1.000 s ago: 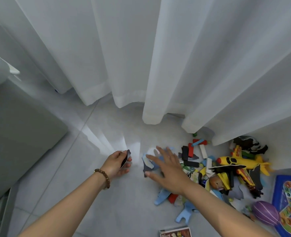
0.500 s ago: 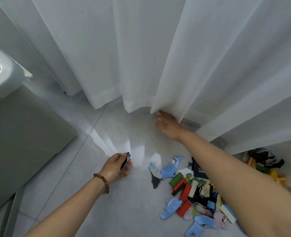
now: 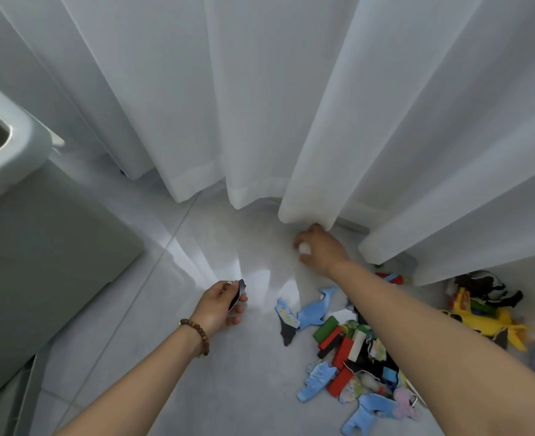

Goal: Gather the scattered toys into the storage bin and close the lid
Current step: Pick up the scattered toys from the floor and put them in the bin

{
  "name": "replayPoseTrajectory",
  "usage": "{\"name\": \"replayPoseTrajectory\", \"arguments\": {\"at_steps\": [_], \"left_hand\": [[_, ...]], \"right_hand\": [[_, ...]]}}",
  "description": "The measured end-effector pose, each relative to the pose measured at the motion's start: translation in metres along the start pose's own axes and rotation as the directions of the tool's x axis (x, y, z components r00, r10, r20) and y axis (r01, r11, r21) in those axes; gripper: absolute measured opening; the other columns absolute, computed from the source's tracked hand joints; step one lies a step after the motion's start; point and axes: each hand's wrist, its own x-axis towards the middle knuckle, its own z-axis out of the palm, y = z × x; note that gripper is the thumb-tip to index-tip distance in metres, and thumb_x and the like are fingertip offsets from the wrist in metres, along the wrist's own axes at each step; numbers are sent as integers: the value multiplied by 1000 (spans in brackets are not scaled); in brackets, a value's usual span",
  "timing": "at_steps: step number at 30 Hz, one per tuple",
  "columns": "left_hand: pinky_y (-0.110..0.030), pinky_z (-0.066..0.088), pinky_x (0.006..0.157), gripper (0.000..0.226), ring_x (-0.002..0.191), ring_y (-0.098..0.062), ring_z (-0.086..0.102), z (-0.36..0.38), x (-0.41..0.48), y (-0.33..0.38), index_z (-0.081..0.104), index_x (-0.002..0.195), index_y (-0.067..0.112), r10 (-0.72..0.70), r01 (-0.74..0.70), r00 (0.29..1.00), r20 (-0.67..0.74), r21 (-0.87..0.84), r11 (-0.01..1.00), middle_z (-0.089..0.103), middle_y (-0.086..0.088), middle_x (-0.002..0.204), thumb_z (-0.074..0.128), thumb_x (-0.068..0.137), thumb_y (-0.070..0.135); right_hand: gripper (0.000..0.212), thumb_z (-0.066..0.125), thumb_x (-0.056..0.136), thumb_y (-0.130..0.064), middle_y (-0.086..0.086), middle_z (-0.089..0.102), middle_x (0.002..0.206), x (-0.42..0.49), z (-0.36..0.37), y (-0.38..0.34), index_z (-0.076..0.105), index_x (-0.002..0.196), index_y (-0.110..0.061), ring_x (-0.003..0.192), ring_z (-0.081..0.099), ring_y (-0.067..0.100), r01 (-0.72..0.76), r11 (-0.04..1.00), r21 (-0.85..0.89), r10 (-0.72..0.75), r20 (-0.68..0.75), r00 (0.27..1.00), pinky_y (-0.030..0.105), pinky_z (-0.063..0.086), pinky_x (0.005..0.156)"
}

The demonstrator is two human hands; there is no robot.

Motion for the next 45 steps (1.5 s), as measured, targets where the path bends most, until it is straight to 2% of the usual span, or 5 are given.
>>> {"name": "replayPoseTrajectory", "arguments": {"at_steps": [13,18,22,35,45], "left_hand": [[-11,31,44,17,46,-3,35,-92,-193,184,51,86,5,724,-722,687,56,164,672,59,4,66,45,95,18],[-32,51,83,12,81,-13,63,-217,-210,193,64,88,16,748,-602,608,-267,460,653,69,2,83,53,93,19],[-27,42,100,42,119,-19,55,-276,-196,168,48,132,10,563,-417,756,-335,417,808,58,-8,128,57,90,9],[-10,34,93,31,107,-4,52,-155,-213,204,54,122,19,878,-673,479,-17,634,380,60,8,115,53,91,19],[-24,38,96,58,121,-20,50,-2,-78,66,36,139,18,182,-285,958,221,789,544,44,-3,139,51,91,46]], "right_hand": [[22,73,78,-33,-16,63,92,-119,-143,-219,63,97,-28,81,57,6,487,704,517,-292,-414,862,16,45,67],[32,76,77,-30,-11,63,103,-115,-138,-350,59,104,-29,88,55,1,633,632,448,-518,-363,775,8,40,75],[44,71,80,-29,-9,62,118,-93,-103,-401,54,121,-28,107,56,10,612,746,261,-568,-229,791,30,43,98],[34,63,87,-25,-17,47,127,-128,-118,-211,54,120,-28,117,43,-1,451,876,171,-358,-398,845,18,32,101],[45,72,80,-30,-3,48,121,-154,-30,1,53,120,-20,114,47,14,-162,900,406,196,-45,980,24,38,93]]}}
